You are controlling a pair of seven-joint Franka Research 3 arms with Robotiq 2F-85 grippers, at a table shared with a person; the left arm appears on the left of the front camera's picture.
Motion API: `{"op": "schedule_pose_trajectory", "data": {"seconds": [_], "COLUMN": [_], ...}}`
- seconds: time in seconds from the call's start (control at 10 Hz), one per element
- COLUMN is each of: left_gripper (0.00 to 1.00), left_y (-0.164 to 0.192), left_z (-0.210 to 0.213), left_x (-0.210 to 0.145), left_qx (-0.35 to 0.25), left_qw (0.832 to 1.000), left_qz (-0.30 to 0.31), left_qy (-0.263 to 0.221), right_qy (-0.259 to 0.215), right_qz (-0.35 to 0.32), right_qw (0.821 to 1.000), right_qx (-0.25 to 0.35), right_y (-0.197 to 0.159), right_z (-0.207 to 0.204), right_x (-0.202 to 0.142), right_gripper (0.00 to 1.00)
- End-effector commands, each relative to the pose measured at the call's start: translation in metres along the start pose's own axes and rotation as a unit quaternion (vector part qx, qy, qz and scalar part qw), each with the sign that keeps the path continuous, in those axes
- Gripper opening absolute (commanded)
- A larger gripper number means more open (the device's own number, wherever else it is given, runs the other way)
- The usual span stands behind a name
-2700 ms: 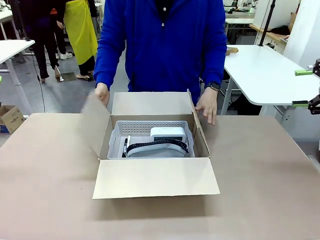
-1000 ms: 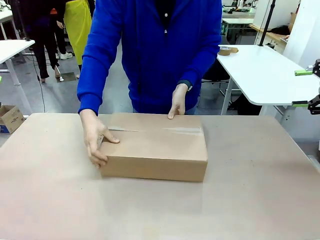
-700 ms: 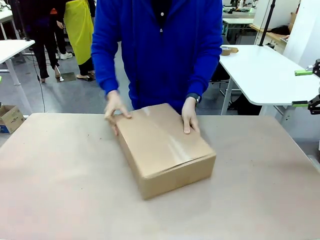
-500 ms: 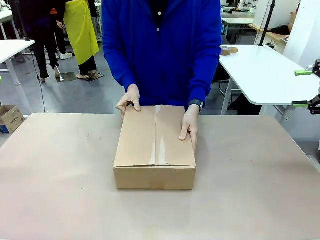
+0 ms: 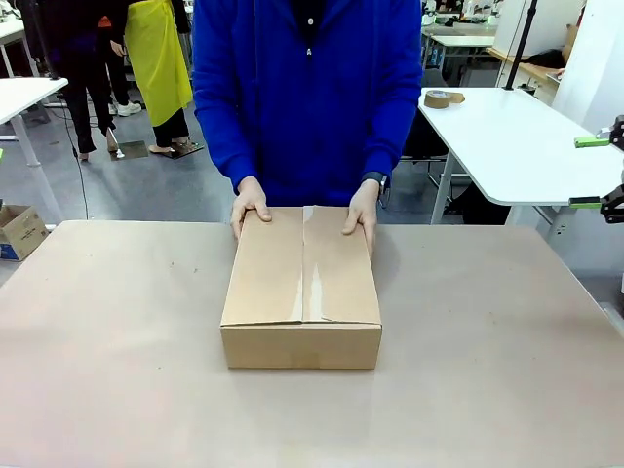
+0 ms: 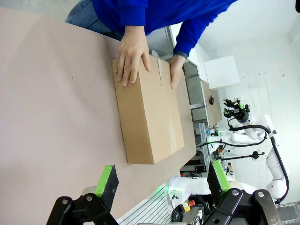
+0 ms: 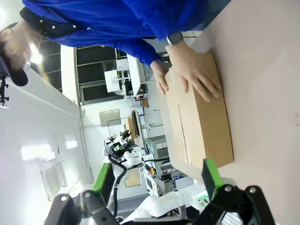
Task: Pack the gift set into the box.
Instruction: Press and hold the closed box until the human finishes sealing it.
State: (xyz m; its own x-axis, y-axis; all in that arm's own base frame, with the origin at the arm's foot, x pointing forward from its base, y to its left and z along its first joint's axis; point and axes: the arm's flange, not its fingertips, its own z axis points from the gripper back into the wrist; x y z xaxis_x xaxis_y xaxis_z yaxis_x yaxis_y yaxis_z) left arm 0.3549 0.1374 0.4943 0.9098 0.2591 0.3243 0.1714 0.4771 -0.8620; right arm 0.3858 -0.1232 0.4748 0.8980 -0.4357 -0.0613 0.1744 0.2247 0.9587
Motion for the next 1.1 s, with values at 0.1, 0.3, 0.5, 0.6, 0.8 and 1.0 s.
{"op": "schedule_pose_trajectory", "data": {"seconds": [0.1, 0.3, 0.5, 0.6, 0.8, 1.0], "left_gripper": [1.00, 1.00, 1.00, 1.00, 1.00, 1.00], "left_y": [-0.016, -0.033, -0.047, -0.044, -0.029, -0.051], "left_z": [-0.022, -0.066, -0.135, -0.159, -0.196, -0.191], "left_x": [0.005, 0.006, -0.004, -0.010, -0.025, -0.020], "left_qx": [-0.057, -0.146, -0.276, -0.275, -0.277, -0.238], "left_qw": [0.996, 0.963, 0.883, 0.862, 0.831, 0.860], "left_qz": [-0.066, -0.204, -0.350, -0.405, -0.482, -0.444], "left_qy": [0.035, 0.103, 0.146, 0.130, 0.005, 0.075], "right_qy": [0.025, 0.084, 0.152, 0.174, 0.141, 0.153], "right_qz": [0.032, 0.152, 0.384, 0.461, 0.548, 0.429], "right_qw": [0.999, 0.985, 0.899, 0.847, 0.789, 0.882], "right_qx": [-0.007, 0.009, 0.144, 0.202, 0.238, 0.121], "right_y": [0.009, 0.029, 0.057, 0.062, 0.049, 0.077], "right_z": [-0.021, -0.071, -0.155, -0.182, -0.214, -0.213], "right_x": [0.003, -0.007, -0.037, -0.056, -0.081, -0.087], "right_gripper": [1.00, 1.00, 1.00, 1.00, 1.00, 1.00]}}
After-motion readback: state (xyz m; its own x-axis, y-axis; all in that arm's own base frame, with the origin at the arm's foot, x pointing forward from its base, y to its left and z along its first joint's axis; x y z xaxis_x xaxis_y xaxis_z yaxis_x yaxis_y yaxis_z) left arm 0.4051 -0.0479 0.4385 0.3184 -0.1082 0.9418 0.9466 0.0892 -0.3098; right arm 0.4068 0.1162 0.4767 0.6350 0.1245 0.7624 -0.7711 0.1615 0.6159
